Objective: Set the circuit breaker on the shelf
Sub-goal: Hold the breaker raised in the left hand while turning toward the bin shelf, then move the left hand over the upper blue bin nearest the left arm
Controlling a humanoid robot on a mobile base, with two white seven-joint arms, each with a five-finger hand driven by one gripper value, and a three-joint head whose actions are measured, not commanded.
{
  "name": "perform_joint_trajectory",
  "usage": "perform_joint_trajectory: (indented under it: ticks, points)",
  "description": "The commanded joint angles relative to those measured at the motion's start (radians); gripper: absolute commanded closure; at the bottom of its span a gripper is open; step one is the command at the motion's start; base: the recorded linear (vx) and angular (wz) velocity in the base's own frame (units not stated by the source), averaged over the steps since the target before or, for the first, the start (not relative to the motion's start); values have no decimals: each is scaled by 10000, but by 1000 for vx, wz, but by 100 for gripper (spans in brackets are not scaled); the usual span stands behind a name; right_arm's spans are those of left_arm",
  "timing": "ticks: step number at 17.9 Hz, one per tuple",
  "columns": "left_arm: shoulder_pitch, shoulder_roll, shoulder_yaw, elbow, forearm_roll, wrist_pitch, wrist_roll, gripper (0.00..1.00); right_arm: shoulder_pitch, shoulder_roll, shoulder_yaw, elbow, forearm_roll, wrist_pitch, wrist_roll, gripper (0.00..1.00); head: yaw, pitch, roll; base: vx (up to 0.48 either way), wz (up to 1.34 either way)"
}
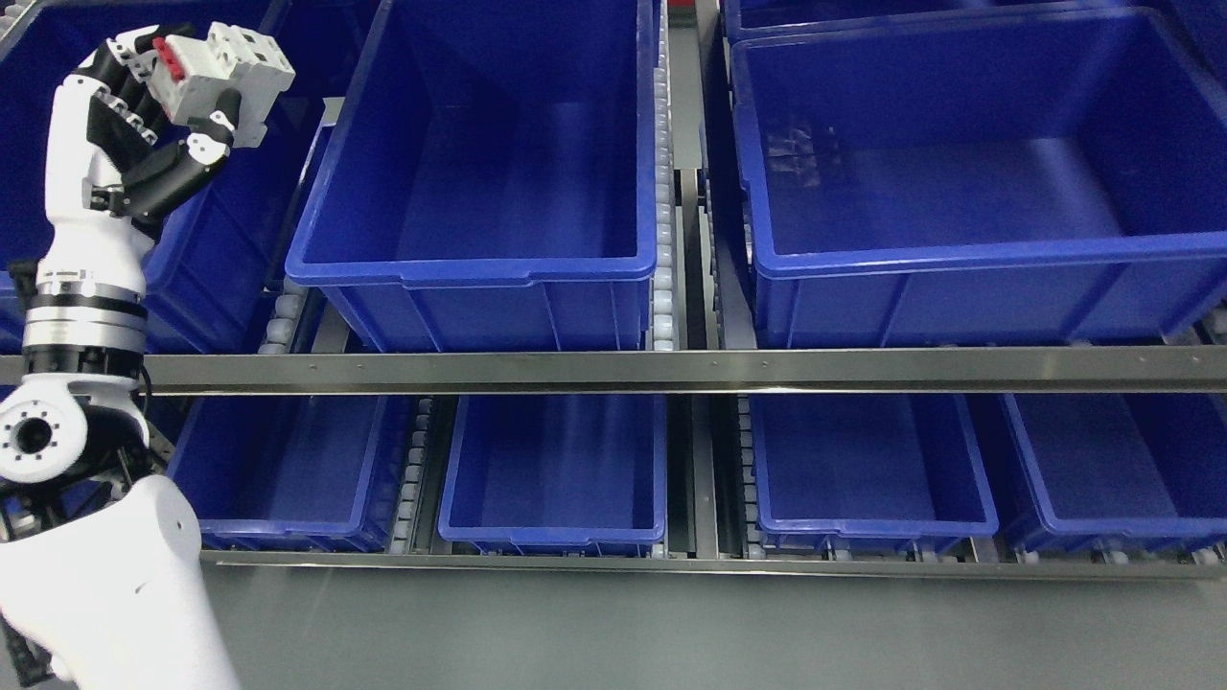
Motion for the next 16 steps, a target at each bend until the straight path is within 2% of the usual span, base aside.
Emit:
perform_joint_trajectory:
  ticks: [1,3,5,9,12,16]
  points:
    - [-1349,665,-2069,1566,-483,294,-235,97,3,-175,199,0,0,588,0,0,0,0,0,181,156]
    - [-1657,772,-2594,2823,-1264,294,-327,97,3,-175,199,0,0,588,0,0,0,0,0,185,83]
    - [-2300,1261,-2702,4403,-2108,278,-389,97,3,-175,199,0,0,588,0,0,0,0,0,182,-52]
    - [-3359,1600,-3438,6996,-2633,217,-389,96,3,-175,199,0,0,588,0,0,0,0,0,159,-160]
    - [-3301,2152,-4066,7493,-2939,186,-374,96,3,-175,199,0,0,588,0,0,0,0,0,136,-164]
    - [-3284,2566,-4191,7584,-2986,201,-389,96,3,-175,199,0,0,588,0,0,0,0,0,87,-130]
